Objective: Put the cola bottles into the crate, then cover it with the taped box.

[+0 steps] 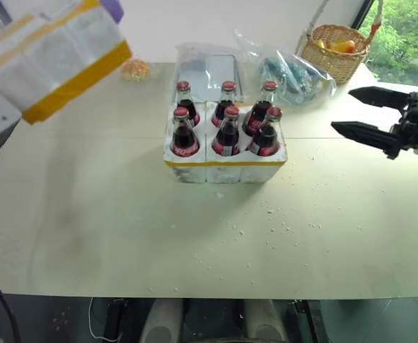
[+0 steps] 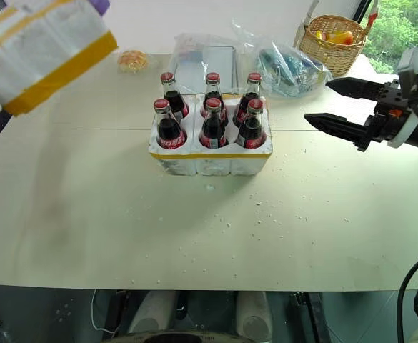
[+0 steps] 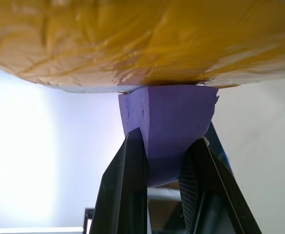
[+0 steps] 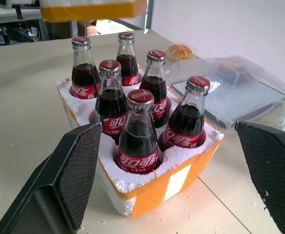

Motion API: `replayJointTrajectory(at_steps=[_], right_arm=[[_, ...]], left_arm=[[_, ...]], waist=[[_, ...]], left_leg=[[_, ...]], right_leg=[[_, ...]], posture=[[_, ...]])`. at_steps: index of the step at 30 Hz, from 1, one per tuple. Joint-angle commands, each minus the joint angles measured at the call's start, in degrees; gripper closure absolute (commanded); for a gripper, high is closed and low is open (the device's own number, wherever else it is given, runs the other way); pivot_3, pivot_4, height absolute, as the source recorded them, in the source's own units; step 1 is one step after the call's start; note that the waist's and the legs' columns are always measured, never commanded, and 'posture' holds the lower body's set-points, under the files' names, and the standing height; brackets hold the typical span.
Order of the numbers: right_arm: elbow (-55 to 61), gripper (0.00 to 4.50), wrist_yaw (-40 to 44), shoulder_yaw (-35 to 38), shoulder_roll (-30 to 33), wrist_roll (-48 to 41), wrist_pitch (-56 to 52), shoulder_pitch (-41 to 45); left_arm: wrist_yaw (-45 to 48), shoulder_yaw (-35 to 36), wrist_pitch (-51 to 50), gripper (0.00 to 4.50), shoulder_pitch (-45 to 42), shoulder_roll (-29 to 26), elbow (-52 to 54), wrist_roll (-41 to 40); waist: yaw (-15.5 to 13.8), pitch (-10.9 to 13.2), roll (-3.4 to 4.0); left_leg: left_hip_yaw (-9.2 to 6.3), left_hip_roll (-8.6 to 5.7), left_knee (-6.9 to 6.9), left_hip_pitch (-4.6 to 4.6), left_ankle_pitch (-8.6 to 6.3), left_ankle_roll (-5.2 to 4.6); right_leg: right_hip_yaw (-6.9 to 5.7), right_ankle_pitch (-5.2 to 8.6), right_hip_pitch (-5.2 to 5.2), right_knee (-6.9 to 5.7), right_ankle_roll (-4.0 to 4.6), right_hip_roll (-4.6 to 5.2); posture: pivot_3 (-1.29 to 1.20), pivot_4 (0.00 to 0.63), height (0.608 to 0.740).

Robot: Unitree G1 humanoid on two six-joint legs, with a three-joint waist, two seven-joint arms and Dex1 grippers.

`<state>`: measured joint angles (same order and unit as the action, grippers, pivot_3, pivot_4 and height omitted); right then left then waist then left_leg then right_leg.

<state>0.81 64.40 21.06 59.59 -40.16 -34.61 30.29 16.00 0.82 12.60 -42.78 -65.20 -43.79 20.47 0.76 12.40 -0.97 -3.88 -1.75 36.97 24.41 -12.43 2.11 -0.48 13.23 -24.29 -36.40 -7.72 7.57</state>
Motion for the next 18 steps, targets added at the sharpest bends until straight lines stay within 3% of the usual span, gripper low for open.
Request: replayJointTrajectory(at_steps=[1,9,18], right_arm=[[0.0,0.00,1.5,2.7,1.6,-0.9,-0.9,-1.8],[-0.1,0.00,-0.7,3.2,-0.2,1.3,2.5,-4.2],[0.3,0.00,-2.4,4.1,-1.5,1.2,3.5,-5.8]], left_arm=[[5.8,0.5,-1.0,4.03,-7.2,-1.6,8.9,-1.7],[20.2,-3.4,-7.5,4.03,-14.6,4.2,26.6,-3.2],[29.4,-6.7,-13.4,4.03,-11.3,9.0,43.2,-2.8]], waist=[[0.0,0.0,-0.08],[0.3,0.0,-0.09],[0.3,0.0,-0.09]], left_leg=[[0.00,0.01,0.01,0.01,0.00,0.00],[0.10,-0.04,0.06,0.01,0.00,-0.01],[0.12,0.00,0.08,0.00,-0.03,-0.09]], right_leg=[[0.00,0.00,0.00,0.00,0.00,-0.02],[0.16,-0.08,0.03,0.04,-0.15,-0.01],[0.22,-0.08,0.00,0.00,-0.14,-0.07]], posture=[[0.00,0.150,0.737],[0.00,0.150,0.737],[0.00,0.150,0.737]])
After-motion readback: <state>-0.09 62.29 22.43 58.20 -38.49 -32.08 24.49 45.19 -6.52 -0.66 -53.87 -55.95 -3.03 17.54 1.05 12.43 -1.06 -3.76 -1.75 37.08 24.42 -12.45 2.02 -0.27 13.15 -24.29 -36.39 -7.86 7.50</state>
